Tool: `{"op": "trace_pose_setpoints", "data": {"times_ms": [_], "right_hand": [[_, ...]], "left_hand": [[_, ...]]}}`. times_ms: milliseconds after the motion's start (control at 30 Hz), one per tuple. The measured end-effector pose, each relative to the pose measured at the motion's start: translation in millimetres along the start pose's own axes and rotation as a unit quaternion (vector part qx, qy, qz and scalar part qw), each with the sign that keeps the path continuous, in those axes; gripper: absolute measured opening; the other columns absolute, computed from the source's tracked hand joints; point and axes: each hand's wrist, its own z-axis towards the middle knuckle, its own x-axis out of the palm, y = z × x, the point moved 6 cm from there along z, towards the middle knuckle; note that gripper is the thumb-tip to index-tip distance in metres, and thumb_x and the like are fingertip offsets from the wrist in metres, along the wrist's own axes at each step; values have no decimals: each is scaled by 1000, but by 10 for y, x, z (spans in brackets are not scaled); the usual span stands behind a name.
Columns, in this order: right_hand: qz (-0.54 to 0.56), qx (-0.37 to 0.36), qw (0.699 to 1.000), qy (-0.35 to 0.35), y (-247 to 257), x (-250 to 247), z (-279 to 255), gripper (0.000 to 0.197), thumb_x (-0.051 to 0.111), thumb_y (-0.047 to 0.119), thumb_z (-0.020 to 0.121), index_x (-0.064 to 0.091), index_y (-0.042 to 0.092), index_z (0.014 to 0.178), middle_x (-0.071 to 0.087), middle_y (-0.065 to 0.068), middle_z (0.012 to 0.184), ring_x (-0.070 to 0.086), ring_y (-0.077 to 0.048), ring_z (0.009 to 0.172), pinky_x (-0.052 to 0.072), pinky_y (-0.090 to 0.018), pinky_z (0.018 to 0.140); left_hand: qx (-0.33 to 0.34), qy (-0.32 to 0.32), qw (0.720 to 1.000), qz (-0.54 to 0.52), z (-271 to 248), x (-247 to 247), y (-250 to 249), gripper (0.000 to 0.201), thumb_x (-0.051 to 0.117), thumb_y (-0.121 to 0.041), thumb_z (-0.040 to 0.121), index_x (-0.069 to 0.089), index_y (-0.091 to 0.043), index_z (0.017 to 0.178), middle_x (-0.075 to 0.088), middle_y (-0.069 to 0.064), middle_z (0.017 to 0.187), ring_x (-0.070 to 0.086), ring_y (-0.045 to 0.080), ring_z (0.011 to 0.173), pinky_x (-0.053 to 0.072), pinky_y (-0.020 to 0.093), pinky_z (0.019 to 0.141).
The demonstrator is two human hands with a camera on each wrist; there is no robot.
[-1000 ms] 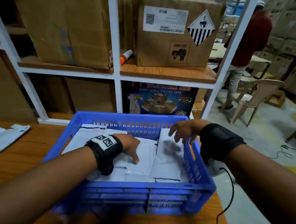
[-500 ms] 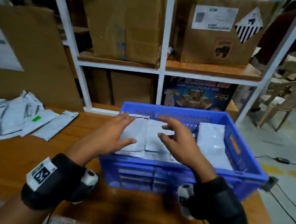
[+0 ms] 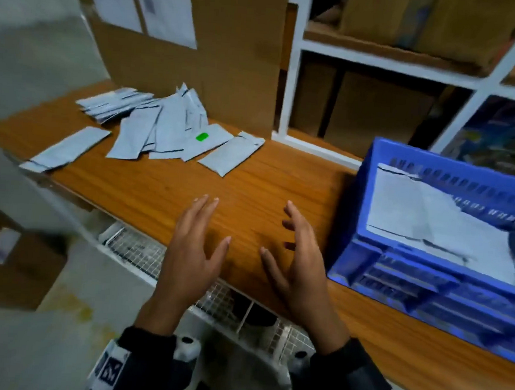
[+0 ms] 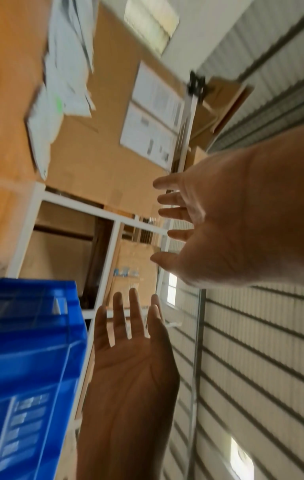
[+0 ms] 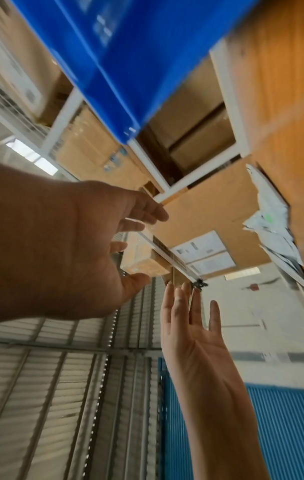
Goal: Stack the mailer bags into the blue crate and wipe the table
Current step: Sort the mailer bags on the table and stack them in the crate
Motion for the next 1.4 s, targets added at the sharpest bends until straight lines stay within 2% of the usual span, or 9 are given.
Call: {"op": "trace_pose_setpoints", "data": {"times_ms": [133,267,567,833,967,1067,1200,1300,1400], "right_hand": [[16,22,999,28,27,484,234,78,53,50,90,21,19,154,39,5,146,46,-5,123,50,-31,94],[44,37,998,26,-78,890,609,71,53,44,89,24,23,151,42,1,146,50,-10,120,54,-39,90],[55,130,989,33,-472,1578,1765,68,67,25,89,33,23,148,48,-3,143,54,-13,114,56,-43,88],[44,178,983,31,-526,2093,2552,60,65,29,92,37,28,146,49,3,142,55,-11,113,55,-39,91],[54,193,979,33,-415,2616,2915,52,65,28,92,44,27,140,56,6,127,59,-11,106,55,-40,90],[41,204,977,38,-324,3160,3204,52,66,29,92,46,26,140,55,4,131,60,-12,103,55,-34,85],[24,225,973,50,-263,3922,3626,51,67,27,90,49,21,137,53,-1,135,62,-16,102,48,-21,76],[14,256,965,63,-309,4392,3905,48,68,26,88,52,19,132,58,-5,127,64,-20,91,49,-27,79],[-27,303,949,85,-474,4763,4092,54,70,33,86,50,14,133,63,-8,117,62,-24,102,43,-25,81]], "left_hand": [[-34,-22,999,-5,-3,-172,463,61,51,-45,92,37,-27,148,30,-5,155,31,15,141,38,36,102],[-45,-30,998,18,212,-349,870,55,51,-45,95,41,-27,146,31,-4,154,32,14,141,36,31,103],[-80,-2,996,51,1277,-536,1696,50,57,-38,95,43,-31,143,29,-8,155,30,10,140,32,24,101],[-77,14,995,61,2119,-861,2412,45,58,-35,96,51,-23,138,37,-2,152,32,15,140,32,29,108],[-144,-28,981,125,2522,-1266,3219,39,64,-29,94,57,-17,130,50,6,141,44,24,131,39,34,103],[-199,-51,968,142,2883,-1548,4021,35,67,-22,90,62,-11,122,60,14,127,54,31,118,47,42,95],[-242,19,953,183,3332,-1800,5004,40,70,-22,87,62,-6,122,61,19,123,57,35,112,50,46,92],[-266,117,931,221,3577,-1876,5641,48,74,-33,79,62,-4,115,64,19,116,59,36,105,52,42,85],[-282,182,908,251,3754,-1849,6053,56,79,-49,71,60,-11,107,64,13,109,58,31,99,52,41,82]]}}
